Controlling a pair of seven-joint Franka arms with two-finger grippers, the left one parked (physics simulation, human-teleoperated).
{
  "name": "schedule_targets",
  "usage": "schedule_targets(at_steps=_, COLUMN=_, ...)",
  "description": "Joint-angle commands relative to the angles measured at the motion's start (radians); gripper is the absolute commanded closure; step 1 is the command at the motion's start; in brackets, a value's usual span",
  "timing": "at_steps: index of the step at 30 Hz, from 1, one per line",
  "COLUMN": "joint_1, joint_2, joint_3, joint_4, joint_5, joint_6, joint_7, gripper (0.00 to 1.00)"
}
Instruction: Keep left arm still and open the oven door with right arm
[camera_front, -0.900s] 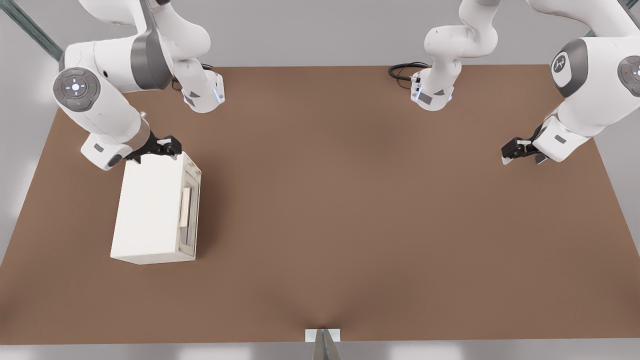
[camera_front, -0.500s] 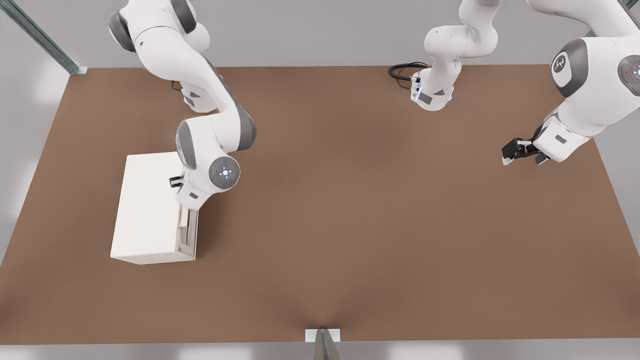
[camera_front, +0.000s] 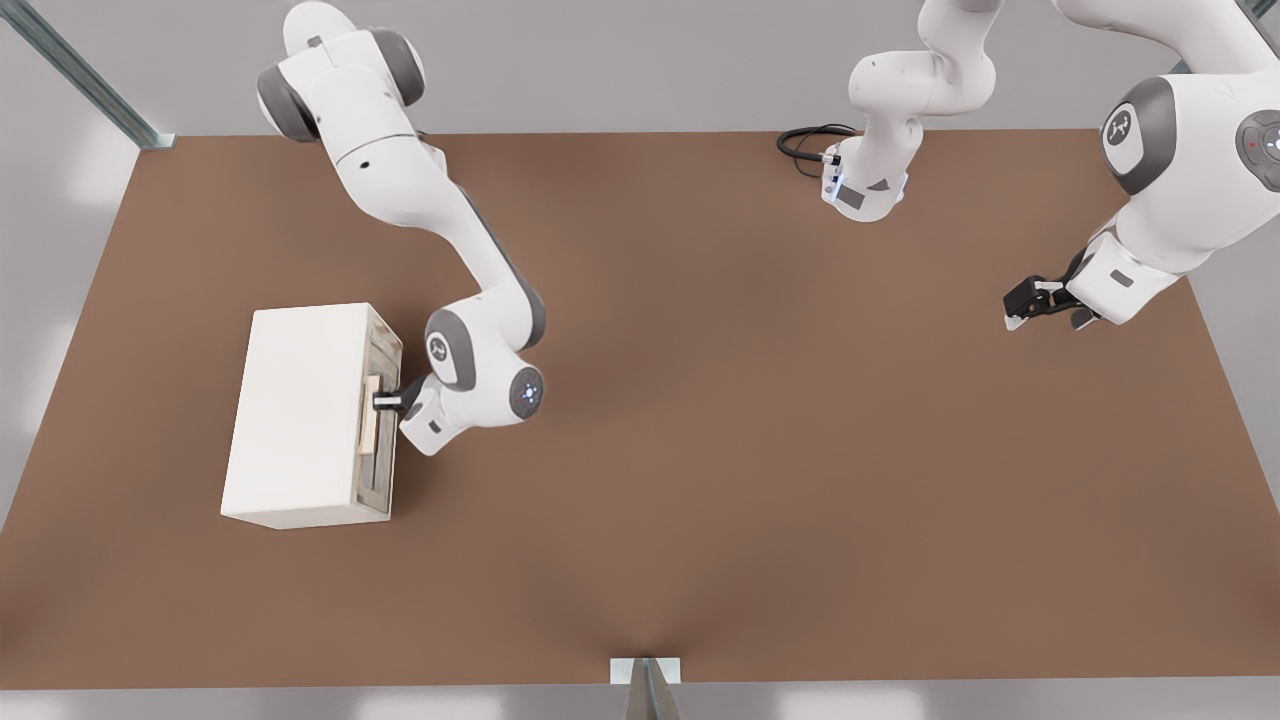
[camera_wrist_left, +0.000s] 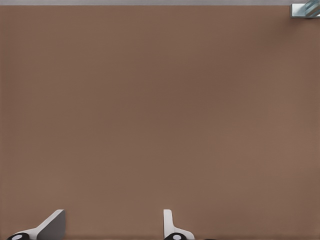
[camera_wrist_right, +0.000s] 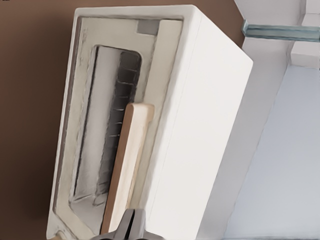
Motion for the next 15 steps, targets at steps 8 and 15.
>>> schedule_targets(at_steps=8, joint_1=-0.012, joint_2=0.003, joint_3=-0.006, joint_4=-0.056, joint_5=-0.002, joint_6=0.029, joint_7=0.275, gripper=1.00)
schedule_targets(at_steps=15, joint_1=-0.020, joint_2=0.005, joint_3=-0.020, joint_4=-0.067, joint_5=-0.004, joint_6=0.041, joint_7=0.267, gripper=1.00)
